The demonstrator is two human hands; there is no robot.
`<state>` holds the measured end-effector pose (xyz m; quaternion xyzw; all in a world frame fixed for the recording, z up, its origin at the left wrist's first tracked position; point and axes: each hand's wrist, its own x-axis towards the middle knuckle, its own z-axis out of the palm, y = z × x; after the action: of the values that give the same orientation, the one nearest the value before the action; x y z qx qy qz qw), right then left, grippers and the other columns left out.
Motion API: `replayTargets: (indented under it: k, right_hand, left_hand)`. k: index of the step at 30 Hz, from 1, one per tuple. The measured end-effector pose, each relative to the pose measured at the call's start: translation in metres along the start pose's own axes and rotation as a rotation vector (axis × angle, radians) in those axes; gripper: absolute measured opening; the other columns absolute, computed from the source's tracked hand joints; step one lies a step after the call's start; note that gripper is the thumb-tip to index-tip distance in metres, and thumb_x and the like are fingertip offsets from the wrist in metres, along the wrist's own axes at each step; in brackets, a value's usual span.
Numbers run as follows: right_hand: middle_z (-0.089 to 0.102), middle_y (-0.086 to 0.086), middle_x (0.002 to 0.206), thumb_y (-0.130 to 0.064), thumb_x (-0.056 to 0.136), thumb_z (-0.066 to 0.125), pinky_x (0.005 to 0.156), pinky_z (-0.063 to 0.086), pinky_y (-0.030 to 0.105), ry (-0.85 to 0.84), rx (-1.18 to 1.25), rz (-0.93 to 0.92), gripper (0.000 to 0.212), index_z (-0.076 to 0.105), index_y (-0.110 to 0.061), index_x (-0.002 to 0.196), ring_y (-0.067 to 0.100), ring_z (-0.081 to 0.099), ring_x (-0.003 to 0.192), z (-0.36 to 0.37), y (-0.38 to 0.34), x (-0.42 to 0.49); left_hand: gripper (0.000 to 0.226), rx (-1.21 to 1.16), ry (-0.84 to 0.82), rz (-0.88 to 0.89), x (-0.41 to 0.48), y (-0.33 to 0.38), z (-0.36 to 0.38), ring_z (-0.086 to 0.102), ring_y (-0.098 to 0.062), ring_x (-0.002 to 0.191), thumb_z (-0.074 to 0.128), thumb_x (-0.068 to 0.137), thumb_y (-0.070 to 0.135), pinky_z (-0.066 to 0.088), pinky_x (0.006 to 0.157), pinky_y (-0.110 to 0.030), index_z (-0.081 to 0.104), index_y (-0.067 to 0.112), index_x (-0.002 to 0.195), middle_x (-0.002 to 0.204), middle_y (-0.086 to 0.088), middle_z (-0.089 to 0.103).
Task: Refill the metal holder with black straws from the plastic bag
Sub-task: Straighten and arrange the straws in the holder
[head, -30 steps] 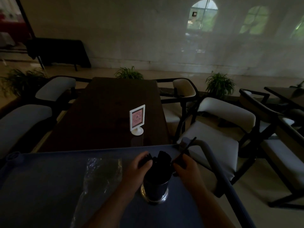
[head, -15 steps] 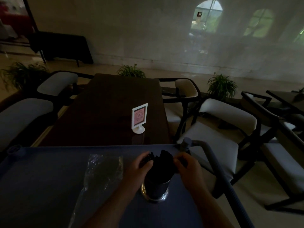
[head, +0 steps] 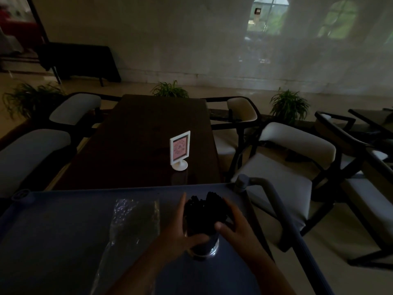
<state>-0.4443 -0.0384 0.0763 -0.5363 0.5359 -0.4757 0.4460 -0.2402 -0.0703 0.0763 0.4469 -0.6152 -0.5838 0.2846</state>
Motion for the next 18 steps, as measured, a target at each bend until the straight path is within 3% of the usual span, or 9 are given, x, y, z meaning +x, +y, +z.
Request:
replayTargets:
  k: [3, 5, 7, 11, 15, 18]
  right_hand:
    - [0.052, -0.027, 0.128, -0.011, 0.069, 0.085, 0.091, 0.041, 0.004, -0.113, -0.106, 0.008, 0.079, 0.038, -0.037, 0.127, -0.02, 0.048, 0.117, 0.001, 0.007, -0.003]
    - [0.051, -0.022, 0.135, -0.025, 0.06, 0.091, 0.103, 0.043, 0.017, -0.106, -0.158, 0.016, 0.092, 0.036, -0.04, 0.132, -0.011, 0.047, 0.125, 0.001, 0.014, 0.002]
    - [0.05, -0.018, 0.139, -0.036, 0.054, 0.092, 0.108, 0.043, 0.028, -0.103, -0.174, 0.02, 0.098, 0.036, -0.041, 0.135, -0.005, 0.047, 0.128, 0.0, 0.018, 0.007]
    - [0.057, -0.013, 0.122, -0.009, 0.063, 0.087, 0.091, 0.047, 0.013, -0.132, -0.181, 0.024, 0.073, 0.047, -0.035, 0.119, -0.012, 0.054, 0.115, -0.003, 0.011, 0.023]
    - [0.068, -0.005, 0.114, -0.015, 0.064, 0.087, 0.093, 0.051, 0.028, -0.144, -0.206, -0.009, 0.062, 0.059, -0.026, 0.118, 0.006, 0.063, 0.111, -0.005, 0.009, 0.039]
    - [0.071, -0.004, 0.111, -0.012, 0.068, 0.085, 0.09, 0.051, 0.027, -0.121, -0.231, 0.034, 0.052, 0.064, -0.025, 0.113, 0.007, 0.065, 0.107, -0.006, 0.012, 0.046]
  left_hand:
    - [0.127, 0.031, 0.021, -0.064, 0.002, 0.0, 0.004, 0.032, -0.005, 0.134, 0.088, 0.056, 0.044, 0.039, 0.108, -0.029, 0.004, 0.041, 0.151, 0.144, 0.017, 0.032]
    - [0.107, 0.019, 0.028, -0.078, 0.007, 0.001, 0.008, 0.04, -0.008, 0.131, 0.087, 0.064, 0.027, 0.042, 0.095, -0.015, 0.021, 0.029, 0.148, 0.135, 0.012, 0.044]
    - [0.095, -0.003, 0.022, -0.085, 0.014, 0.003, 0.008, 0.046, -0.014, 0.131, 0.082, 0.07, 0.005, 0.044, 0.089, -0.012, 0.026, 0.026, 0.143, 0.132, 0.006, 0.05]
    - [0.092, -0.014, -0.035, -0.115, 0.029, 0.006, 0.003, 0.047, -0.01, 0.124, 0.077, 0.073, -0.003, 0.048, 0.079, -0.008, 0.023, 0.032, 0.138, 0.127, 0.005, 0.053]
    - [0.087, 0.0, 0.007, -0.115, 0.041, 0.004, 0.002, 0.049, -0.015, 0.124, 0.076, 0.074, -0.004, 0.045, 0.095, -0.021, 0.03, 0.023, 0.143, 0.127, 0.0, 0.055]
    - [0.067, -0.002, 0.103, -0.096, 0.045, 0.005, 0.007, 0.054, -0.012, 0.116, 0.078, 0.074, 0.002, 0.048, 0.081, -0.012, 0.044, 0.023, 0.128, 0.114, 0.008, 0.057]
